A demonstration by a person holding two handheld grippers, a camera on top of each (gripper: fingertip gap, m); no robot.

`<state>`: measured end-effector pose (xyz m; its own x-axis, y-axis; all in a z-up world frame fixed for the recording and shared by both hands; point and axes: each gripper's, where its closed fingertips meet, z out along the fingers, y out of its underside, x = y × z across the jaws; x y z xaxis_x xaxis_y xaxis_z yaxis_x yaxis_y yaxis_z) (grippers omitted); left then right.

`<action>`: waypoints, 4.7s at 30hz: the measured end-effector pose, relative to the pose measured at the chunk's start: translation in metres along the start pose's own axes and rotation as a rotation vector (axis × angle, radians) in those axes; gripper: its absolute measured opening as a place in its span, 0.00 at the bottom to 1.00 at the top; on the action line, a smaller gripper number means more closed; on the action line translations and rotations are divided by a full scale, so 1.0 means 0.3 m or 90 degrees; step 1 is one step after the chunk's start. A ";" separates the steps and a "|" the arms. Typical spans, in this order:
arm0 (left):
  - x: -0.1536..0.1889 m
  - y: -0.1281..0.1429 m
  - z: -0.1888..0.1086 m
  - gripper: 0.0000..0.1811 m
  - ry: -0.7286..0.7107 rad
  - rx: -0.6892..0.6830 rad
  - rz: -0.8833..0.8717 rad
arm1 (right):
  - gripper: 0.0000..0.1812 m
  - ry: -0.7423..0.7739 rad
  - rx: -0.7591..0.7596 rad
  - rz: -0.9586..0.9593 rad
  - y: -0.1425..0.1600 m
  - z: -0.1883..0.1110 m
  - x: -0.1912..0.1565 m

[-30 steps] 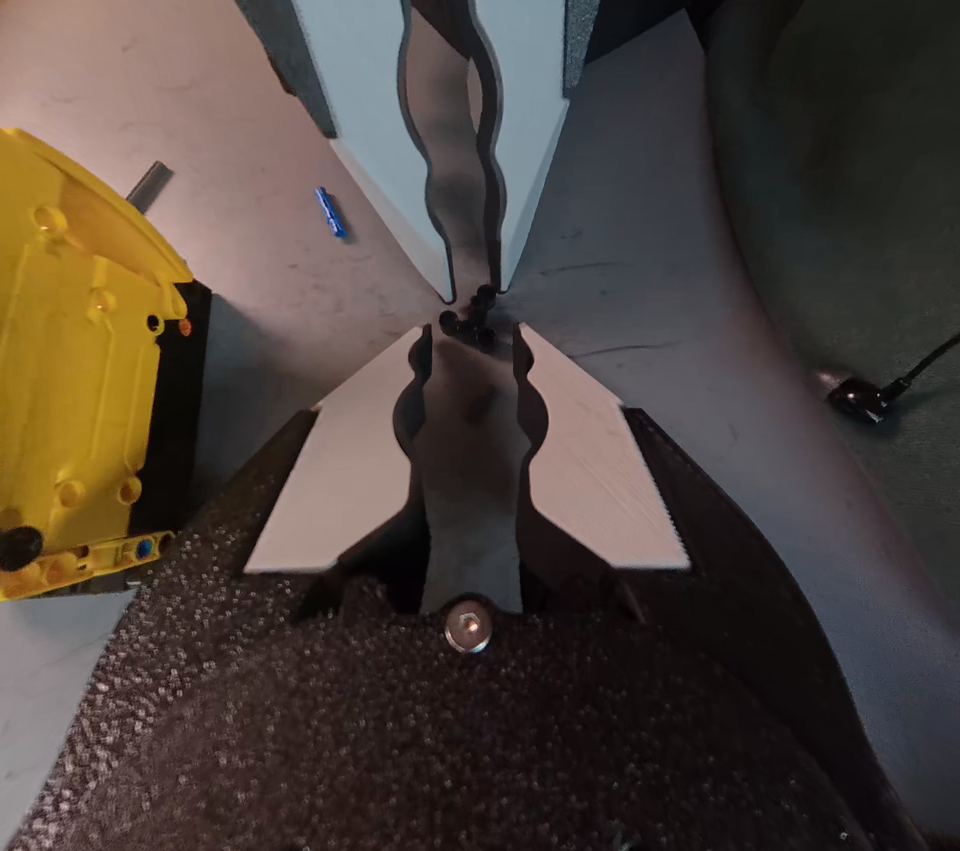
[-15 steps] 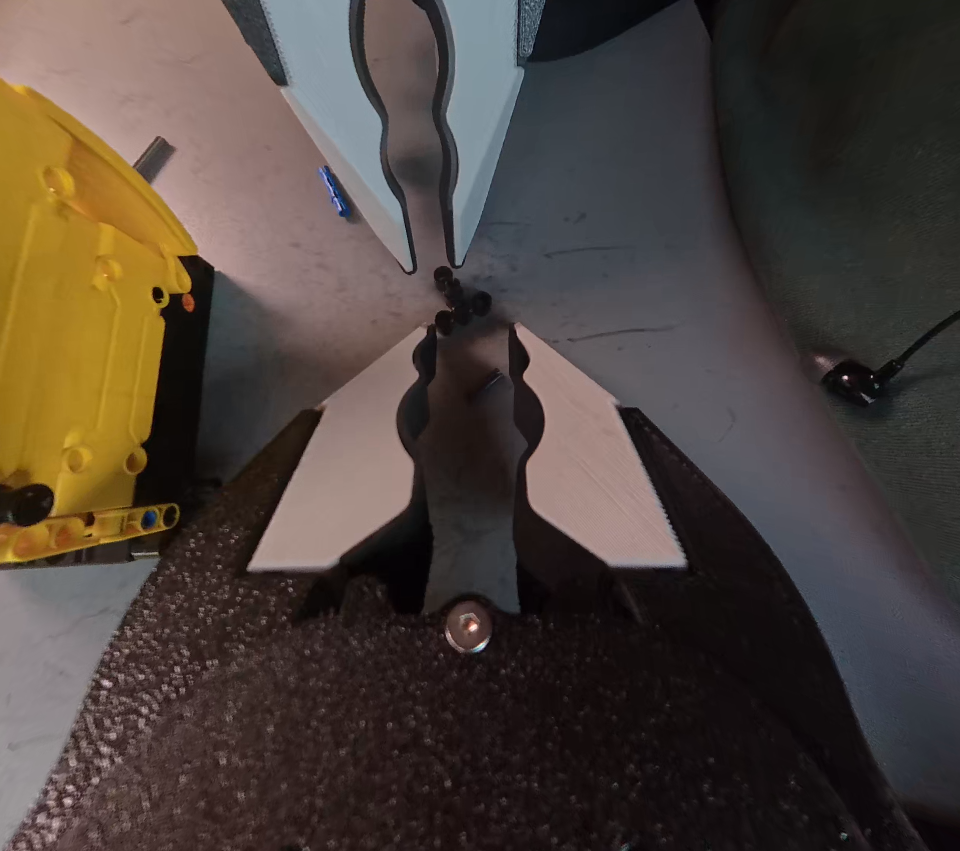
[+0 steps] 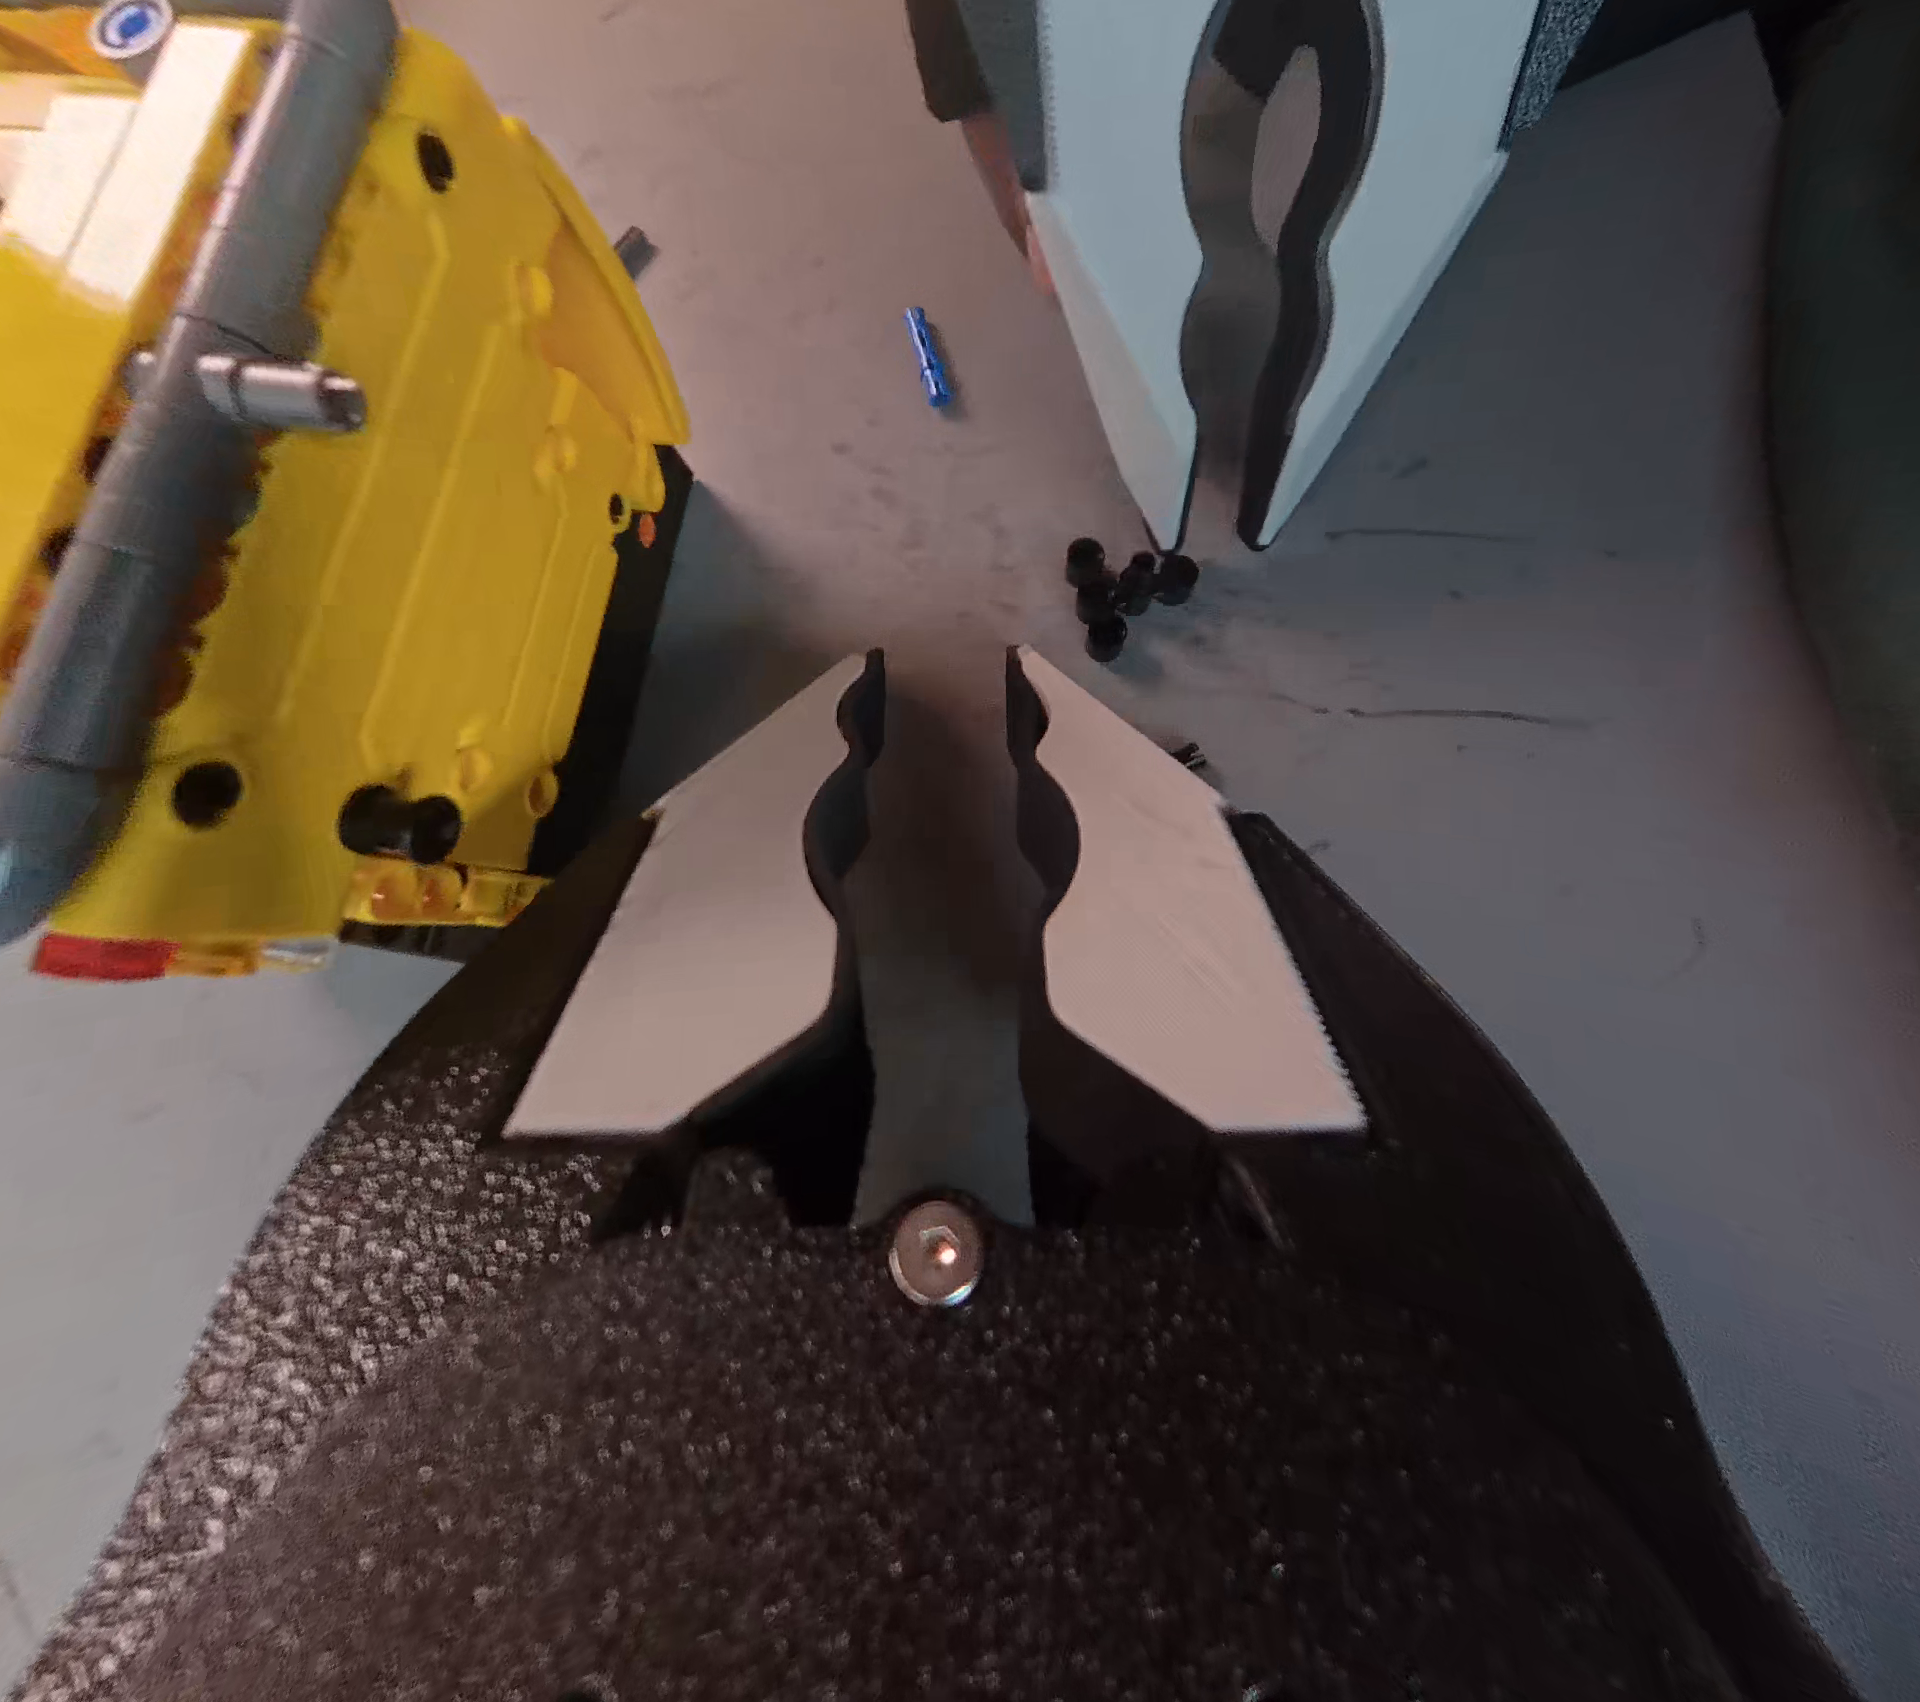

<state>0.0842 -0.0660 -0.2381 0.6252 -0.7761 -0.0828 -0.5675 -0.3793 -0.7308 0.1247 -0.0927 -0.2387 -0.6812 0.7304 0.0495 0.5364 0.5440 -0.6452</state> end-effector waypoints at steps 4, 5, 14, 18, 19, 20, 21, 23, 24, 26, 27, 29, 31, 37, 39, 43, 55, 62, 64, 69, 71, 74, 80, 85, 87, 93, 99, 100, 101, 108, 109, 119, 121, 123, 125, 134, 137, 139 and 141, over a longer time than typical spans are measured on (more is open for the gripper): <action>0.003 -0.007 -0.018 0.12 0.011 0.012 -0.002 | 0.07 0.005 -0.001 -0.004 0.007 -0.007 0.002; 0.009 -0.008 -0.020 0.12 0.018 0.014 -0.001 | 0.07 0.010 0.002 0.000 0.008 -0.010 0.008; 0.055 -0.003 -0.004 0.12 0.060 0.009 0.008 | 0.07 0.013 0.012 0.004 -0.001 -0.009 0.013; 0.067 -0.001 0.003 0.12 0.070 0.008 0.009 | 0.07 0.010 0.012 0.003 -0.002 0.000 0.011; 0.070 -0.001 0.005 0.12 0.072 0.007 0.010 | 0.07 0.009 0.012 0.003 -0.002 0.001 0.011; 0.073 -0.001 0.006 0.12 0.074 0.007 0.010 | 0.07 0.009 0.012 0.004 -0.002 0.002 0.012; 0.075 -0.001 0.007 0.12 0.075 0.006 0.011 | 0.07 0.009 0.012 0.004 -0.002 0.002 0.013; 0.077 0.000 0.008 0.12 0.076 0.005 0.012 | 0.07 0.008 0.014 0.003 -0.004 0.002 0.014; 0.077 0.000 0.008 0.12 0.076 0.005 0.012 | 0.07 0.009 0.013 0.003 -0.004 0.003 0.014; 0.077 -0.001 0.008 0.12 0.076 0.006 0.011 | 0.07 0.010 0.013 0.002 -0.004 0.004 0.016; 0.078 -0.002 0.008 0.11 0.076 0.007 0.011 | 0.07 0.010 0.013 0.002 -0.004 0.004 0.017; 0.084 -0.002 0.008 0.10 0.082 0.006 0.012 | 0.07 0.013 0.012 0.002 -0.003 0.005 0.023; 0.094 -0.001 0.008 0.10 0.092 0.005 0.016 | 0.07 0.018 0.009 0.002 0.002 0.004 0.034; 0.142 -0.003 -0.007 0.10 0.144 0.007 0.023 | 0.07 0.070 -0.001 0.019 0.027 -0.030 0.110; 0.151 -0.003 -0.013 0.10 0.157 0.009 0.023 | 0.07 0.085 0.002 0.026 0.030 -0.047 0.125; 0.125 -0.002 -0.017 0.10 0.138 0.012 0.013 | 0.08 0.069 0.015 0.029 0.020 -0.047 0.095; 0.067 -0.011 0.007 0.11 0.068 0.017 0.008 | 0.08 0.080 -0.005 0.024 0.049 -0.084 0.147; 0.059 -0.014 0.003 0.11 0.060 0.023 0.006 | 0.08 0.057 -0.062 0.055 0.166 -0.120 0.191; 0.057 -0.016 0.002 0.11 0.059 0.025 0.004 | 0.03 0.037 -0.044 0.068 0.162 -0.111 0.180; 0.049 -0.041 -0.009 0.11 0.054 0.054 -0.007 | 0.02 0.043 0.022 0.053 0.103 -0.108 0.174; 0.041 -0.063 -0.019 0.11 0.048 0.080 -0.017 | 0.02 0.044 0.123 0.055 0.005 -0.132 0.165; 0.024 -0.141 -0.062 0.10 0.046 0.173 -0.055 | 0.02 0.047 0.296 0.087 -0.148 -0.200 0.160; -0.008 -0.287 -0.224 0.02 0.085 0.389 -0.143 | 0.02 0.058 0.414 0.117 -0.244 -0.250 0.167; -0.008 -0.288 -0.219 0.03 0.077 0.386 -0.141 | 0.02 0.062 0.407 0.124 -0.241 -0.232 0.171; -0.006 -0.289 -0.218 0.04 0.084 0.387 -0.150 | 0.02 0.064 0.405 0.127 -0.240 -0.224 0.170; -0.022 -0.280 -0.207 0.03 0.068 0.379 -0.165 | 0.02 0.095 0.394 0.124 -0.235 -0.209 0.182; -0.053 -0.250 -0.189 0.02 -0.031 0.310 -0.094 | 0.07 0.088 0.383 0.137 -0.219 -0.203 0.188; -0.063 -0.234 -0.182 0.02 -0.061 0.284 -0.068 | 0.08 0.089 0.383 0.143 -0.215 -0.211 0.195; -0.071 -0.221 -0.175 0.02 -0.089 0.259 -0.041 | 0.08 0.090 0.387 0.153 -0.215 -0.221 0.201; -0.088 -0.186 -0.133 0.02 -0.218 0.146 0.101 | 0.06 0.090 0.350 0.252 -0.190 -0.193 0.237; -0.089 -0.186 -0.133 0.02 -0.229 0.138 0.113 | 0.06 0.086 0.346 0.264 -0.188 -0.185 0.239; -0.087 -0.191 -0.134 0.02 -0.300 0.097 0.209 | 0.02 0.045 0.366 0.316 -0.191 -0.178 0.240; -0.076 -0.196 -0.133 0.02 -0.275 0.120 0.194 | 0.02 0.032 0.367 0.301 -0.190 -0.183 0.229; -0.067 -0.200 -0.138 0.06 -0.242 0.145 0.164 | 0.02 0.025 0.369 0.283 -0.191 -0.195 0.220; -0.062 -0.197 -0.138 0.08 -0.212 0.155 0.137 | 0.02 0.005 0.372 0.268 -0.197 -0.205 0.201; -0.032 -0.195 -0.130 0.02 -0.147 0.159 0.103 | 0.03 0.012 0.355 0.230 -0.201 -0.200 0.185; -0.032 -0.192 -0.128 0.02 -0.147 0.154 0.103 | 0.05 0.035 0.335 0.201 -0.197 -0.202 0.185; -0.030 -0.195 -0.129 0.02 -0.145 0.157 0.102 | 0.05 0.037 0.330 0.199 -0.195 -0.202 0.184; -0.029 -0.196 -0.129 0.02 -0.147 0.156 0.103 | 0.04 0.037 0.332 0.198 -0.198 -0.202 0.183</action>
<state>0.0912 -0.0564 -0.1682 0.6579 -0.6717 -0.3406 -0.5410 -0.1069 -0.8342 0.0857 -0.0599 -0.1515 -0.4955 0.8519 -0.1697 0.3811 0.0376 -0.9238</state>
